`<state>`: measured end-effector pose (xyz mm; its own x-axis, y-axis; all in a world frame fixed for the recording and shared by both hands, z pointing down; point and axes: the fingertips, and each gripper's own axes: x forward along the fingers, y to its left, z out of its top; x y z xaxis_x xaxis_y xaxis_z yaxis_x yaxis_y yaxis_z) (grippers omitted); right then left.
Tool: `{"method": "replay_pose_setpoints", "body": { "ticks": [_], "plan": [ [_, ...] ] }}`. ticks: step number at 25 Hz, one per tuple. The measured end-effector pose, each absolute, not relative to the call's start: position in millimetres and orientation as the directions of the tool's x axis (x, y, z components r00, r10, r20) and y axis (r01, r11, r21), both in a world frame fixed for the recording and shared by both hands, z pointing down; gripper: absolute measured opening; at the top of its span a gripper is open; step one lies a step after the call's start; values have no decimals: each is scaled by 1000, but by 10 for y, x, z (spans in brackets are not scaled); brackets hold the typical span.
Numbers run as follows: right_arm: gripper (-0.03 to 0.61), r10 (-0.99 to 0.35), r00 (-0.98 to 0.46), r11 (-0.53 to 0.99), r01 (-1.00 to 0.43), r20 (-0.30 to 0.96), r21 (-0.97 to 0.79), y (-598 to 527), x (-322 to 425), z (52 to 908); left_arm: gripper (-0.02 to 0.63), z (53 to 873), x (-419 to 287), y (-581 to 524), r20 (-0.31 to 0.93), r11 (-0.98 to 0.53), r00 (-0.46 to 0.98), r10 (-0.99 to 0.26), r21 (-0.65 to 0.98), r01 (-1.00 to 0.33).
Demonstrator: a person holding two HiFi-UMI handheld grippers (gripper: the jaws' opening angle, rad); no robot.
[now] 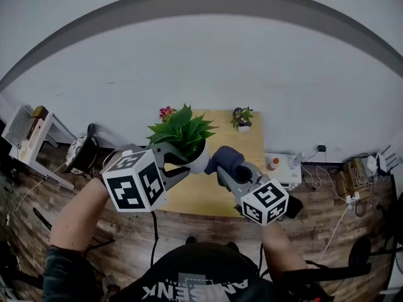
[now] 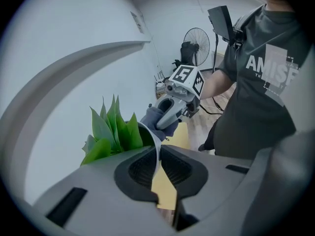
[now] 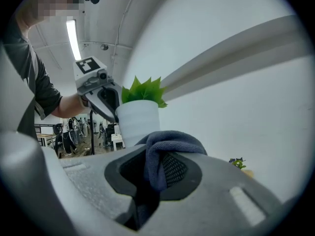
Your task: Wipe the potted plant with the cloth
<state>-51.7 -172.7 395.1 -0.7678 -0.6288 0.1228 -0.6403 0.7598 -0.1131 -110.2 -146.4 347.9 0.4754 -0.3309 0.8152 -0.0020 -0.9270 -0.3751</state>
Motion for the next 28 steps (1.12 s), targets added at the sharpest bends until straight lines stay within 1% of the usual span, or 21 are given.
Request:
{"method": "replay_pose_setpoints", "body": {
  "ticks": [5,9,13,16,24,28],
  "plan": [
    [52,-628,-777,778,-628,-24,-33,-1693,-538,3251,29,3492,-1156,-1468,819,-924,482,-312,-379,46],
    [52,-619,-781,784,-621,-81,-10,-1658,-677,2907,29,3505,-1255,-1451,818,-924,494,-296,-376,70],
    [52,-616,-785,787,-616,-70,-13,-1683,-845,2926,29,3492,-1329,-1416,815,-915,506,-282,-387,113],
    [52,-620,-783,784,-619,-52,-43,-1721,-838,3058,29,3482,-1297,-1455,809,-910,511,-290,-398,113],
    [52,-598,-801,792,-597,39,-128,-1749,-742,3519,29,3397,-1229,-1383,805,-899,515,-295,-417,136],
    [52,-588,-804,789,-595,89,-156,-1803,-742,3724,29,3368,-1247,-1380,815,-901,512,-273,-402,160]
  ]
}}
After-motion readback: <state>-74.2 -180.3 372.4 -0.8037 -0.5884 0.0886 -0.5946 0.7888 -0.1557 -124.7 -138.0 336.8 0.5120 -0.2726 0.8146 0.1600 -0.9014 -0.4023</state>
